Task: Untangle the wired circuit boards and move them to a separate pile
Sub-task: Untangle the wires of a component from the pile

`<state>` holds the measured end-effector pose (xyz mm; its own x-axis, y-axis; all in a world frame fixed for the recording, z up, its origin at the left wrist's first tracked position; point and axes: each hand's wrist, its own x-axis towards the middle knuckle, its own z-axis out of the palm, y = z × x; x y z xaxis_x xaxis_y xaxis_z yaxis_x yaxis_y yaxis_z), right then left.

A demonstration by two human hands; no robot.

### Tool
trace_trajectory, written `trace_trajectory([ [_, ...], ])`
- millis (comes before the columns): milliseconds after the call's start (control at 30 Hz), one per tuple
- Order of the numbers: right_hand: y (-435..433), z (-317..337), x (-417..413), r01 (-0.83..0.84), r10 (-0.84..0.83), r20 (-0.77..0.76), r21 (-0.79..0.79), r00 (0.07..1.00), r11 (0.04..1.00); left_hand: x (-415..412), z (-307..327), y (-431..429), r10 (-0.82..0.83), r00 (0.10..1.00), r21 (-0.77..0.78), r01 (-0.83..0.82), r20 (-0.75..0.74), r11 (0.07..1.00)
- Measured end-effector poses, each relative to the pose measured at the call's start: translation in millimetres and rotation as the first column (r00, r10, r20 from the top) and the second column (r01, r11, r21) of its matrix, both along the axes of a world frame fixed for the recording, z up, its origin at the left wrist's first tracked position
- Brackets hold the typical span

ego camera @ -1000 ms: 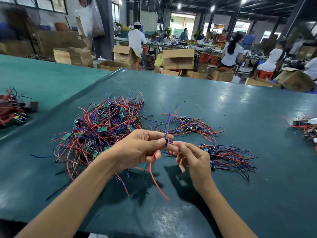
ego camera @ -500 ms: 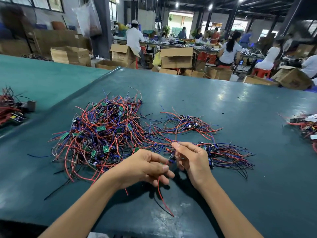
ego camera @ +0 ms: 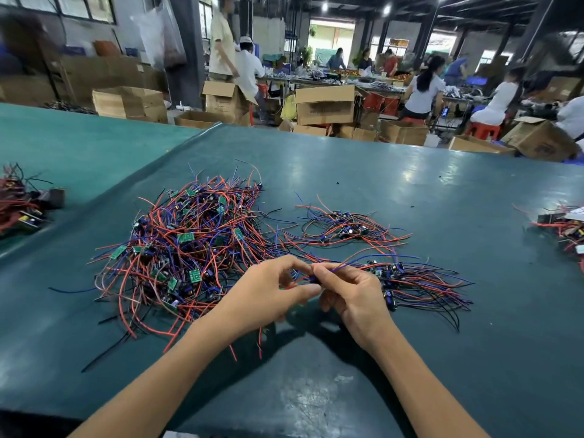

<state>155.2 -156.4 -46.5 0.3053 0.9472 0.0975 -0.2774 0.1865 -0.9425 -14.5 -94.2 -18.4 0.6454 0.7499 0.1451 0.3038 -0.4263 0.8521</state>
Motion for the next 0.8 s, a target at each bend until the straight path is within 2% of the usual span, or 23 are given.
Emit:
trace_trajectory([
  [67, 0.2, 0.3, -0.3, 0.007, -0.006, -0.037, 0.026, 0.999, 1.0, 3.2, 6.9, 4.0, 0.064, 0.995, 0.238, -0.045, -0.073, 0.97],
  [167, -0.8, 1.4, -0.1, 0.046, -0.043, -0.057, 0.052, 0.997, 0.998, 9.5, 24.1, 14.6, 0.106, 0.982, 0.434, -0.028, -0.157, 0.901],
  [267, -1.9, -1.0, -3.8, 0.132, -0.134, 0.163, 0.027, 0.978, 0.991, 21.0, 46.7, 35.1, 0.166, 0.966, 0.534, -0.035, -0.2, 0.845],
  [300, -2.1, -3.2, -6.2, 0.147, -0.145, 0.287, 0.015, 0.947, 0.989, 26.5, 54.8, 44.9, 0.18, 0.964, 0.526, -0.052, -0.196, 0.849],
  [367, -3.0, -7.1, -10.2, 0.171, -0.162, 0.588, 0.041, 0.792, 0.984, 41.4, 68.2, 65.6, 0.166, 0.968, 0.451, -0.064, -0.191, 0.89],
  [433, -5.4, -8.8, -12.0, 0.143, -0.176, 0.74, 0.108, 0.649, 0.984, 56.9, 73.9, 84.1, 0.107, 0.965, 0.346, -0.019, -0.239, 0.938],
  [533, -9.5, -5.8, -13.2, 0.107, -0.21, 0.777, 0.183, 0.594, 0.977, 77.1, 71.6, 102.8, -0.039, 0.947, 0.16, 0.094, -0.319, 0.983],
  [567, -9.9, -5.6, -13.7, 0.103, -0.215, 0.787, 0.19, 0.579, 0.976, 83.8, 69.6, 107.1, -0.063, 0.942, 0.144, 0.116, -0.33, 0.983],
  [700, -10.8, -8.1, -12.7, 0.083, -0.236, 0.801, 0.229, 0.551, 0.97, 115.2, 64.8, 118.5, -0.001, 0.92, 0.305, 0.131, -0.392, 0.943],
  [733, -10.8, -8.7, -11.8, 0.077, -0.236, 0.801, 0.232, 0.55, 0.97, 124.5, 63.3, 121.0, 0.034, 0.929, 0.328, 0.096, -0.369, 0.94],
  [800, -10.3, -10.6, -10.4, 0.066, -0.238, 0.811, 0.241, 0.535, 0.968, 139.4, 60.0, 125.3, 0.201, 0.933, 0.373, -0.08, -0.298, 0.924],
])
